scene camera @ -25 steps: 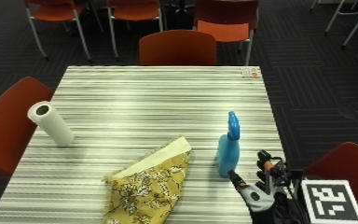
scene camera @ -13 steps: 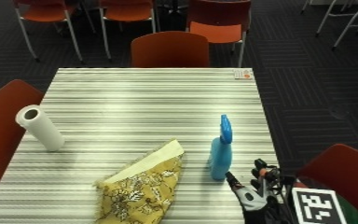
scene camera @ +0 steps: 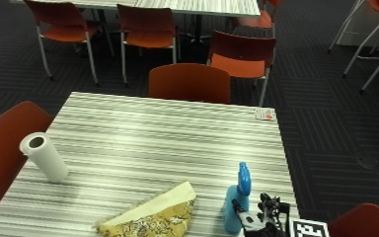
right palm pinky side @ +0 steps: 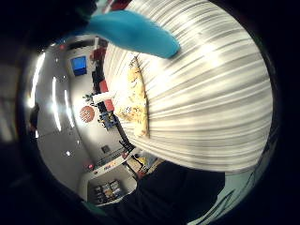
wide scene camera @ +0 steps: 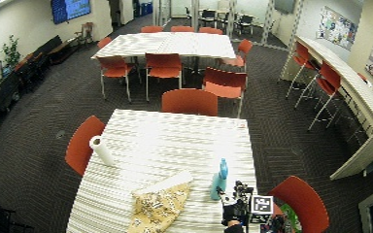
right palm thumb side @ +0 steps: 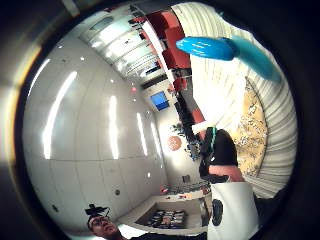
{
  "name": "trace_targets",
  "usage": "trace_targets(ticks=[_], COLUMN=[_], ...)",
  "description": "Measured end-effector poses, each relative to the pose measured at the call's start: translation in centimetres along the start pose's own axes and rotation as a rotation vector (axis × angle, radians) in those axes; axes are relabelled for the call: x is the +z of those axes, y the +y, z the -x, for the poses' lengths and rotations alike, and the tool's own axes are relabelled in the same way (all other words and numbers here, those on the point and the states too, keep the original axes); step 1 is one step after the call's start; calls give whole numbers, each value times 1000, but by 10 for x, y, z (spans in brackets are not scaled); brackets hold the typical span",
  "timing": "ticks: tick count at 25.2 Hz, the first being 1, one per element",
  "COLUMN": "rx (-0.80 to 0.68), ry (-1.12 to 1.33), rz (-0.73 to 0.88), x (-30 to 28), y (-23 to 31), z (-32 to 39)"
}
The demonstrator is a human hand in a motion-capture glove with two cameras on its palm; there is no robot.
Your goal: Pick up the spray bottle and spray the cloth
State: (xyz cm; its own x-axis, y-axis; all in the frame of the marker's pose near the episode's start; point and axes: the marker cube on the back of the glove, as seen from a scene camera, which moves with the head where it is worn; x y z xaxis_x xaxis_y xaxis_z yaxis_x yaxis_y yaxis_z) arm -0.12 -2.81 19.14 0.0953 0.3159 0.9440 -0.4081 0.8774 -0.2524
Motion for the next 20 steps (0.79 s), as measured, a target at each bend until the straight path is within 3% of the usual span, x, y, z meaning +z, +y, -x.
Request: trace_targets(ticks=[10, 20], rx=[50, -7], ry=[86, 82], rz=[-36, -91], x=[7, 11], y=[-31, -34], z=[-44, -49])
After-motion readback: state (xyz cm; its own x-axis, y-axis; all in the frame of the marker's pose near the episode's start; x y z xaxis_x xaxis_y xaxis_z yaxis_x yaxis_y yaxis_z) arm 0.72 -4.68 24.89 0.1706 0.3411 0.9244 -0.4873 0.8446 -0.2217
